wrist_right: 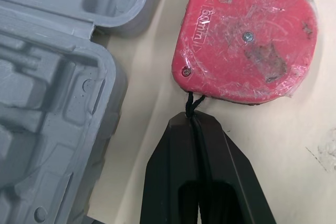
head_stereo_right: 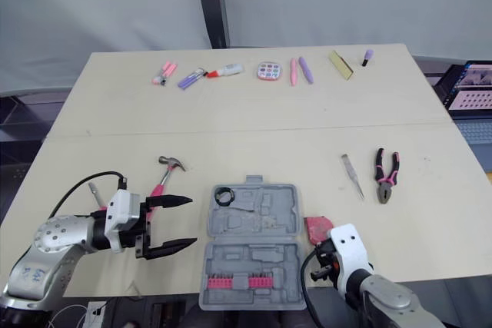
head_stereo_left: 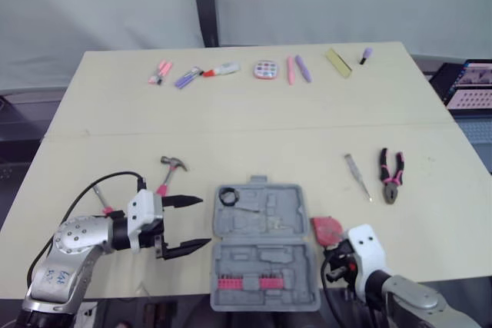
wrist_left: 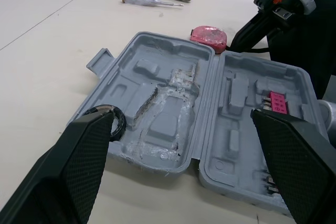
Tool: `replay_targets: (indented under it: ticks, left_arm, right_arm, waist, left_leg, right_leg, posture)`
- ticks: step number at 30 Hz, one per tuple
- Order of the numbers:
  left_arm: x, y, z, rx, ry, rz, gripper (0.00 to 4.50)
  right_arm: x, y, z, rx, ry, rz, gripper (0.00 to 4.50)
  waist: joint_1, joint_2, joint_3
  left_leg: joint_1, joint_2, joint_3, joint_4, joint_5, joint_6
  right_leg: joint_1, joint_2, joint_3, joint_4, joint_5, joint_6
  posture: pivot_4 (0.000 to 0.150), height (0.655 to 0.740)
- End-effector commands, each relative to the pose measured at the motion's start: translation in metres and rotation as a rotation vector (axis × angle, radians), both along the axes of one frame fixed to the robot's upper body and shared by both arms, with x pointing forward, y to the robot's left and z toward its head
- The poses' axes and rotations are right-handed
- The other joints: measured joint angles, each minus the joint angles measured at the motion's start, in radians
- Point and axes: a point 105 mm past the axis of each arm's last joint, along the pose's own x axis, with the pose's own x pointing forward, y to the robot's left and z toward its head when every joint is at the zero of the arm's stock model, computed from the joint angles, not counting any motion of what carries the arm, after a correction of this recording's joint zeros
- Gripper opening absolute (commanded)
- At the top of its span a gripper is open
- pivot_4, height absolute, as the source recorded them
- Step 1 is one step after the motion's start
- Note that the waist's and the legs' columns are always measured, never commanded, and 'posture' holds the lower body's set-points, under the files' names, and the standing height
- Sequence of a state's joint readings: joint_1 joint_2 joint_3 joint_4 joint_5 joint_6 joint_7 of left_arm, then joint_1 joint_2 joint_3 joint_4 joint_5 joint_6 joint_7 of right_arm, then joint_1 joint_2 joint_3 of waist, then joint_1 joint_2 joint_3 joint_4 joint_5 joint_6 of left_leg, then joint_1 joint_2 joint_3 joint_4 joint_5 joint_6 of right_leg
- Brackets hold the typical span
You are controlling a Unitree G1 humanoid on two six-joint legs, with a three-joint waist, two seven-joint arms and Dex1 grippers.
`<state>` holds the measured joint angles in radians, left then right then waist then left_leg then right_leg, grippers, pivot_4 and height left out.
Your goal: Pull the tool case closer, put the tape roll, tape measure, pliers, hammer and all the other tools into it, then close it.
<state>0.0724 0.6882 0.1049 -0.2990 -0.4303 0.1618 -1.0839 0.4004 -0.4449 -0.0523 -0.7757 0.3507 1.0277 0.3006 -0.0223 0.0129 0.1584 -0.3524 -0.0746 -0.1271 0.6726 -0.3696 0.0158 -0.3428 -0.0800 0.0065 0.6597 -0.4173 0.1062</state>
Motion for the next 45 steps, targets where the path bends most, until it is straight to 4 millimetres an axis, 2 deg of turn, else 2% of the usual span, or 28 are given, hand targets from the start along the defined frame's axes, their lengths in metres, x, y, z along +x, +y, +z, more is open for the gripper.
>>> replay_targets:
  ticks: [1, 12, 24, 27, 34, 40, 45]
  left_arm:
    - [-0.002, -0.001, 0.002, 0.0, -0.017, -0.012, 4.5]
    - [-0.003, -0.003, 0.0, -0.006, -0.015, -0.018, 4.5]
    - [-0.002, -0.003, 0.0, -0.004, -0.018, -0.028, 4.5]
    - [-0.002, -0.003, 0.0, -0.005, -0.018, -0.029, 4.5]
    - [-0.004, -0.004, -0.002, -0.011, -0.016, -0.032, 4.5]
    - [-0.004, -0.005, -0.001, -0.017, -0.021, -0.049, 4.5]
    - [-0.005, -0.008, 0.003, -0.028, -0.025, -0.079, 4.5]
  right_arm:
    - [-0.009, 0.003, -0.004, 0.021, 0.043, 0.023, 0.03]
    - [-0.015, 0.006, -0.004, 0.034, 0.057, 0.024, 0.03]
    - [-0.011, 0.007, -0.003, 0.063, 0.06, -0.001, 0.03]
    - [-0.015, 0.006, -0.003, 0.073, 0.096, -0.014, 0.92]
    - [-0.022, 0.004, 0.005, 0.105, 0.124, -0.031, 4.35]
    - [-0.024, -0.006, 0.013, 0.093, 0.126, -0.035, 4.44]
    - [-0.027, -0.023, 0.023, 0.103, 0.137, -0.013, 4.44]
  waist:
    - [0.0, 0.0, 0.0]
    - [0.001, 0.0, 0.0]
    - [0.0, -0.001, 0.0]
    - [0.0, -0.001, 0.0]
    - [0.014, -0.001, -0.001]
    - [0.023, -0.001, -0.001]
    - [0.021, -0.001, -0.001]
  left_leg:
    - [0.0, 0.0, 0.0, 0.0, 0.0, 0.0]
    - [0.0, 0.0, 0.0, 0.0, 0.0, 0.0]
    - [0.0, 0.0, 0.0, 0.0, 0.0, 0.0]
    - [0.0, 0.0, 0.0, 0.0, 0.0, 0.0]
    - [0.0, 0.0, 0.0, 0.0, 0.0, 0.0]
    - [0.0, -0.001, 0.0, 0.001, 0.0, 0.0]
    - [0.0, -0.001, 0.001, 0.001, 0.0, 0.0]
  right_leg:
    - [0.0, 0.0, 0.0, 0.0, 0.0, 0.0]
    - [0.0, 0.0, 0.0, -0.001, 0.0, 0.0]
    - [0.0, 0.0, 0.0, -0.001, 0.0, 0.0]
    - [0.0, 0.0, 0.0, -0.001, 0.0, 0.0]
    - [0.001, 0.0, 0.001, -0.001, 0.0, 0.0]
    - [0.001, -0.001, 0.001, -0.002, 0.0, 0.0]
    - [0.001, -0.001, 0.001, -0.002, 0.0, 0.0]
  posture:
    - [0.15, 0.74]
    - [0.15, 0.74]
    - [0.15, 0.74]
    - [0.15, 0.74]
    - [0.15, 0.74]
    - [0.15, 0.74]
    - [0.15, 0.74]
